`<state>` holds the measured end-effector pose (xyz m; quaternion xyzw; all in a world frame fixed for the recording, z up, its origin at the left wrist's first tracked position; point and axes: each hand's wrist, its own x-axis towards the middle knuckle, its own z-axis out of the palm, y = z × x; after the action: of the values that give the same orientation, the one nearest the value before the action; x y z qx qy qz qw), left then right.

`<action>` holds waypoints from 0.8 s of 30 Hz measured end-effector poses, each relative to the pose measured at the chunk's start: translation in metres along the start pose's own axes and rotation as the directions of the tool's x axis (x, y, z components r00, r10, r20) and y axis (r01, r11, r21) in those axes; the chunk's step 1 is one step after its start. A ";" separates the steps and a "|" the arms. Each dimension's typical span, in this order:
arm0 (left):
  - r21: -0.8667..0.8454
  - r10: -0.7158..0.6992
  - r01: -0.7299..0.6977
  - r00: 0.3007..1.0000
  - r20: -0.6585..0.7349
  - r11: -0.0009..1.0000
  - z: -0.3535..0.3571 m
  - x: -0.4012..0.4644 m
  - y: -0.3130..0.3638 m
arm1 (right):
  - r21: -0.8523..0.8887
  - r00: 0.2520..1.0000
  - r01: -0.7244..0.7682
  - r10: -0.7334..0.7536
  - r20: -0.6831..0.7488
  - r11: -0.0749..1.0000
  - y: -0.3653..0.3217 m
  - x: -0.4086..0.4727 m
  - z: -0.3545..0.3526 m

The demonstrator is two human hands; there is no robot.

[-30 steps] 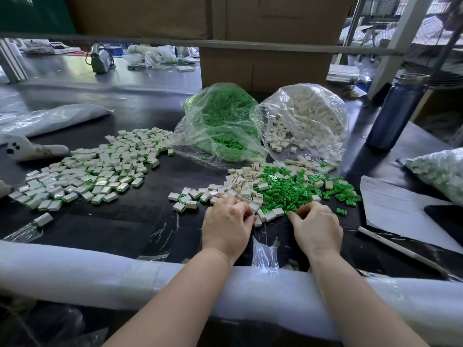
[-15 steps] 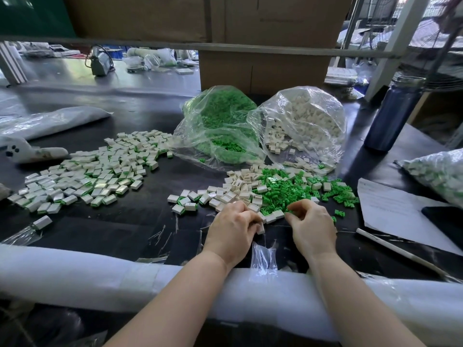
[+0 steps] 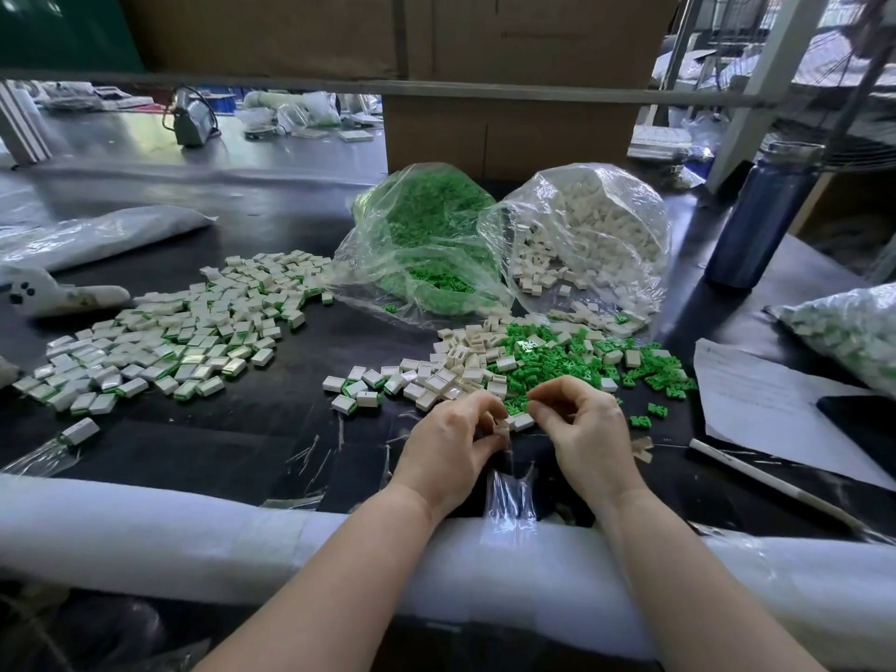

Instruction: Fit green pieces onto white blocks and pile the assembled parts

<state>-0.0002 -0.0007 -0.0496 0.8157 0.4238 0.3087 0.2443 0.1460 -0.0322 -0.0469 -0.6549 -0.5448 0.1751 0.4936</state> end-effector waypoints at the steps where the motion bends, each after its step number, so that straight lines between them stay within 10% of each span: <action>1: -0.017 -0.004 0.004 1.000 -0.009 1.000 0.000 0.000 -0.001 | -0.002 1.000 -0.003 0.003 -0.008 1.000 0.000 0.000 0.000; 24: -0.327 -0.177 0.168 0.984 0.000 0.930 -0.002 0.028 0.004 | 0.125 1.000 -0.015 0.016 -0.004 0.992 -0.011 0.024 -0.002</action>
<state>0.0131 0.0214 -0.0371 0.7191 0.4404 0.3637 0.3959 0.1499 -0.0133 -0.0292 -0.6273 -0.5263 0.2113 0.5337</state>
